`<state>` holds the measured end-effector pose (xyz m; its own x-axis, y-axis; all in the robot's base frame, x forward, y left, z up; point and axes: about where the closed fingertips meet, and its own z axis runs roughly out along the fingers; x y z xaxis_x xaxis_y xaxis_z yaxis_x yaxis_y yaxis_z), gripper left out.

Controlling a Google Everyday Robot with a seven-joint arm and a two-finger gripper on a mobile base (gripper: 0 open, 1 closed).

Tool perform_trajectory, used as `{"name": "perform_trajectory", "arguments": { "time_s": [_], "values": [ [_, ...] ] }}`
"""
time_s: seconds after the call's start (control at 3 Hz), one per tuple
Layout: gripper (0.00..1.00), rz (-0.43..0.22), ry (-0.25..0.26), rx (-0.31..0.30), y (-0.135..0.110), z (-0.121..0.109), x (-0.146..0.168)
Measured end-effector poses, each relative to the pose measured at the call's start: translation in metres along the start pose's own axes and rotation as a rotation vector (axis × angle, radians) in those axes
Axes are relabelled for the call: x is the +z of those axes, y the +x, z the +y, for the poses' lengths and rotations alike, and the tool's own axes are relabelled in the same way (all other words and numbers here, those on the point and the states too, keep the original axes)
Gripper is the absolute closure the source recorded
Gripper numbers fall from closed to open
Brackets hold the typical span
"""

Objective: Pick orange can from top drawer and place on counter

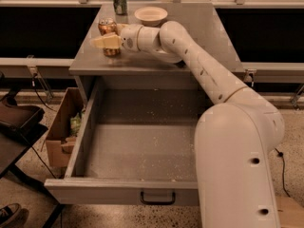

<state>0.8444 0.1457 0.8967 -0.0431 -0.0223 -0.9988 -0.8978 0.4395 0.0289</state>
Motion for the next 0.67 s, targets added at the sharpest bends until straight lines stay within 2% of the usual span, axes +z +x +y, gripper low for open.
{"name": "perform_trajectory", "arguments": {
  "time_s": [0.33,0.67],
  "values": [
    [0.0,0.05,-0.012,-0.032,-0.019,-0.006,-0.005],
    [0.0,0.142,-0.026,-0.056,-0.04,-0.019,-0.035]
  ]
}}
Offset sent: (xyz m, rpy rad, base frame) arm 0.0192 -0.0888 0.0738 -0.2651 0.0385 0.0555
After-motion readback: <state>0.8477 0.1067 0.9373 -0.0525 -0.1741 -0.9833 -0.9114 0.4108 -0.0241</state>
